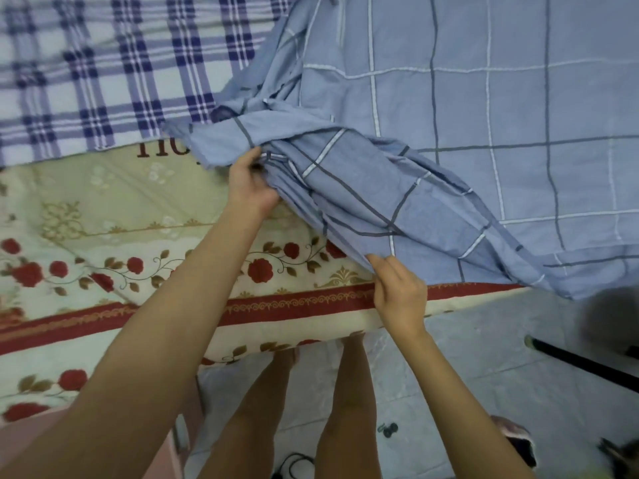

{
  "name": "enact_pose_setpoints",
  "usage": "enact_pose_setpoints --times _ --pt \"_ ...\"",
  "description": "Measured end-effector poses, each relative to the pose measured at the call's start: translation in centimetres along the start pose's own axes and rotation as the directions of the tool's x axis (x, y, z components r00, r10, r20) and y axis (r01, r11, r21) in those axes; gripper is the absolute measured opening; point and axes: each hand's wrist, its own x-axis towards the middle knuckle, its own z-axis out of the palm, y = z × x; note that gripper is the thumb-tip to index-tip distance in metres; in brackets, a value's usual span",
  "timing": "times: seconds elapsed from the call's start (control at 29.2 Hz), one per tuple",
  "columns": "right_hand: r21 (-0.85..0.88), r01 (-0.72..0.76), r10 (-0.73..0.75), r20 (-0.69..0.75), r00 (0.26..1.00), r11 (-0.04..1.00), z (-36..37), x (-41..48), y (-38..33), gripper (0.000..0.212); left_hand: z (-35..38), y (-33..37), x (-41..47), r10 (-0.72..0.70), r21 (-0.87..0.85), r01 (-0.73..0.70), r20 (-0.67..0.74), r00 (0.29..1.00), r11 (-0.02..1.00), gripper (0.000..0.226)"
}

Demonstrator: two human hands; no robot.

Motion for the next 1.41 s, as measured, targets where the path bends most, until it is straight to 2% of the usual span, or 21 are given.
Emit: enact_pose_setpoints --times 0.17,0.27,0.34,0.41,0.48,0.58,0.62,0.69,0.72,0.75,0.82,0.86,0.89,0.96,1.03,1.06,1.1,1.2,1.27,1.34,1.41 --pt "0.002 0.035 -0.035 -0.062 0.997 0.999 -0.4 2.0 -0.4 0.025 4.6 2.4 -0.5 0.088 0.072 -0.103 0.181 0.98 0.992 0.018" --pt "0.011 0.051 -0.05 -0.065 0.997 0.999 -0.4 2.1 -0.6 0.026 6.2 3.2 -1.5 0.173 0.157 -0.24 0.347 0.922 0.958 0.014" --pt "0.003 0.061 -0.061 -0.054 0.997 0.998 -0.8 1.5 -0.6 0.027 4.7 3.3 -2.2 0.225 0.243 -0.348 0.421 0.879 0.905 0.025" --pt "0.0 0.097 -0.097 -0.031 0.995 0.995 -0.8 1.1 -0.8 0.026 0.6 4.1 -2.2 0.228 0.342 -0.355 0.36 0.905 0.87 0.041" --pt "-0.016 0.152 -0.151 0.041 0.988 0.988 -0.7 0.9 -0.8 0.027 -3.7 5.2 -2.2 0.249 0.418 -0.287 0.144 0.958 0.862 0.052" --pt "-0.035 0.176 -0.162 0.258 0.953 0.984 1.2 0.7 -0.9 0.029 -8.1 5.7 -1.2 0.331 0.523 -0.247 -0.072 0.941 0.816 0.053" --pt "-0.028 0.148 -0.127 0.371 0.92 0.989 1.9 0.8 -0.7 0.033 -8.5 5.4 -0.8 0.393 0.618 -0.257 -0.092 0.915 0.743 0.05" --pt "-0.015 0.042 -0.023 0.625 0.781 0.999 3.3 0.9 -0.1 0.037 -8.7 4.2 -0.2 0.523 0.806 -0.244 -0.093 0.847 0.539 0.042" --pt "0.0 -0.016 0.011 0.717 0.697 1.0 3.7 0.9 0.4 0.038 -8.6 3.2 0.3 0.573 0.877 -0.203 -0.097 0.814 0.436 0.038" --pt "0.018 -0.063 0.028 0.75 0.66 0.998 3.8 1.0 0.7 0.038 -8.2 2.3 0.4 0.614 0.925 -0.099 -0.162 0.772 0.368 0.042" --pt "0.03 -0.129 0.08 0.642 0.763 0.991 3.2 1.0 1.4 0.04 -7.1 0.2 -0.2 0.719 0.968 0.092 -0.236 0.654 0.233 0.057" --pt "0.009 -0.164 0.137 0.504 0.853 0.986 2.7 1.2 1.6 0.041 -6.4 -0.7 -0.8 0.784 0.994 0.042 -0.104 0.612 0.098 0.059" --pt "-0.038 -0.223 0.221 0.365 0.904 0.974 2.2 0.9 2.4 0.043 -5.9 -2.3 -1.1 0.774 0.991 -0.086 0.131 0.619 -0.099 0.058" --pt "-0.143 -0.372 0.392 0.156 0.907 0.917 0.9 0.3 4.0 0.052 -5.8 -5.1 -1.0 0.511 0.777 -0.33 0.61 0.606 -0.536 0.059" --pt "-0.224 -0.484 0.509 0.069 0.858 0.846 -0.2 -0.3 6.1 0.067 -5.4 -7.0 0.3 0.165 0.396 -0.432 0.861 0.481 -0.81 0.07" --pt "-0.257 -0.523 0.55 0.043 0.834 0.813 -0.9 -0.5 7.6 0.074 -4.3 -8.0 1.0 0.043 0.25 -0.441 0.903 0.428 -0.862 0.075" --pt "-0.281 -0.55 0.581 0.032 0.813 0.786 -1.6 -0.4 9.1 0.08 -3.1 -8.9 1.5 -0.037 0.174 -0.424 0.894 0.446 -0.889 0.081" --pt "-0.38 -0.598 0.676 0.109 0.729 0.706 -3.1 1.1 12.7 0.105 0.9 -10.1 2.8 -0.091 0.184 -0.323 0.73 0.677 -0.928 0.094" --pt "-0.418 -0.596 0.715 0.234 0.659 0.686 -3.6 2.8 14.5 0.112 2.5 -9.7 4.1 -0.056 0.207 -0.234 0.625 0.778 -0.95 0.098" --pt "-0.473 -0.526 0.699 0.352 0.622 0.707 -4.0 4.2 15.9 0.088 3.7 -8.8 4.4 -0.069 0.217 -0.237 0.584 0.809 -0.947 0.075" --pt "-0.456 -0.434 0.617 0.412 0.671 0.777 -4.2 4.7 16.2 0.043 3.8 -8.5 4.3 -0.161 0.166 -0.338 0.637 0.754 -0.926 0.034"
